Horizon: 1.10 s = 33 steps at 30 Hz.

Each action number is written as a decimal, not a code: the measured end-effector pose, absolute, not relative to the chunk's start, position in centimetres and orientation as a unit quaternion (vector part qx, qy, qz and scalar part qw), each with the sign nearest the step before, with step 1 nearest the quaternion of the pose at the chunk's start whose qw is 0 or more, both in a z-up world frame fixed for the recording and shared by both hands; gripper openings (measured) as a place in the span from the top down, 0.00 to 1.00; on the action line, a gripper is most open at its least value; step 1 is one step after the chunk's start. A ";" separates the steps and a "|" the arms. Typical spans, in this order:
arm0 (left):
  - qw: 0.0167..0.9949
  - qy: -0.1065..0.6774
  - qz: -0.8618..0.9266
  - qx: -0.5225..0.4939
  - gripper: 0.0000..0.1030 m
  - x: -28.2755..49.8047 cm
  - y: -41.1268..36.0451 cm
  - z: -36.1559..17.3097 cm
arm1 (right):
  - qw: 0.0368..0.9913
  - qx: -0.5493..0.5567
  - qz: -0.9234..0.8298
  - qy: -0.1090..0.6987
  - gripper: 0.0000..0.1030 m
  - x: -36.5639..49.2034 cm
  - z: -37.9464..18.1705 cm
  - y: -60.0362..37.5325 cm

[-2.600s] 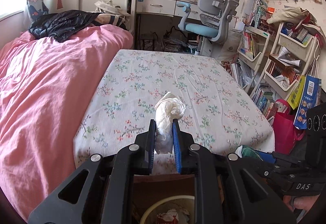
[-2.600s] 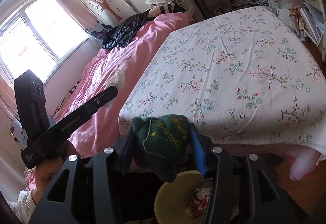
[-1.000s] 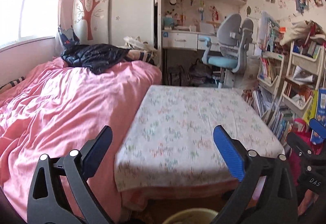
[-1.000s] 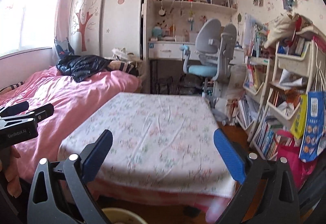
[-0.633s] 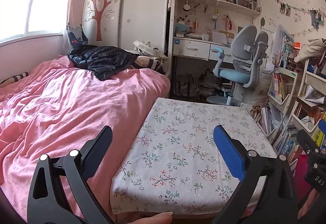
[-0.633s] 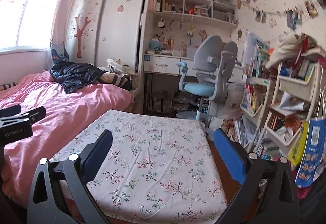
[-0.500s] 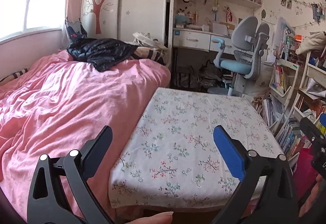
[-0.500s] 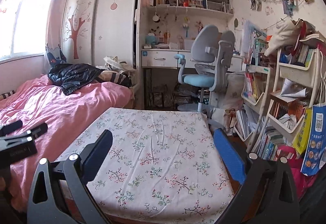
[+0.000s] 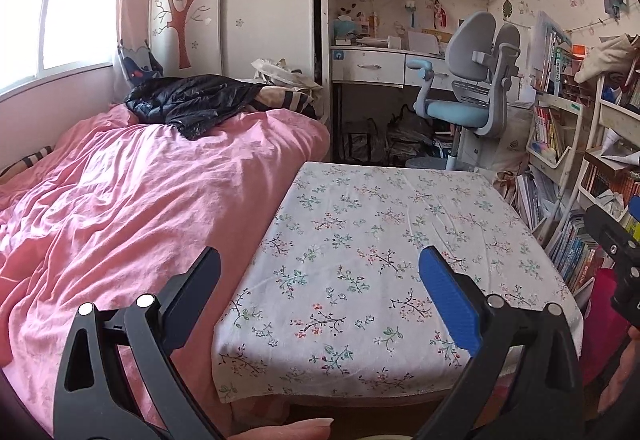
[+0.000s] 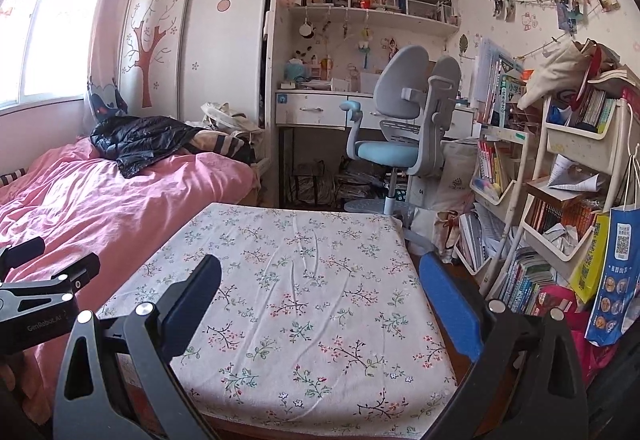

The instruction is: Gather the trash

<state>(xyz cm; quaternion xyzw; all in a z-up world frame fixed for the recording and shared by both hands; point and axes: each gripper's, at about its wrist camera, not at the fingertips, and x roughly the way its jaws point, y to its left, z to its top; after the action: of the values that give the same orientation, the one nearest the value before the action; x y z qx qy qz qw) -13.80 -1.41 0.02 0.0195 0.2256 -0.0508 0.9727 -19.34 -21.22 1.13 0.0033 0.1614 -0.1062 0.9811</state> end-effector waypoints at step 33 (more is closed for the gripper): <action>0.973 0.220 -0.066 -0.004 0.07 -13.7 -1.1 -0.3 | 0.978 -0.003 -0.103 0.183 0.07 -18.5 0.3 -21.3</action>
<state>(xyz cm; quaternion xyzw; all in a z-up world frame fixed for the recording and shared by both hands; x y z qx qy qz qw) -13.71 -1.10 -0.32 -0.0038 0.2202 -0.0664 0.9732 -18.45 -21.34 0.31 -0.0034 0.1830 -0.1026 0.9777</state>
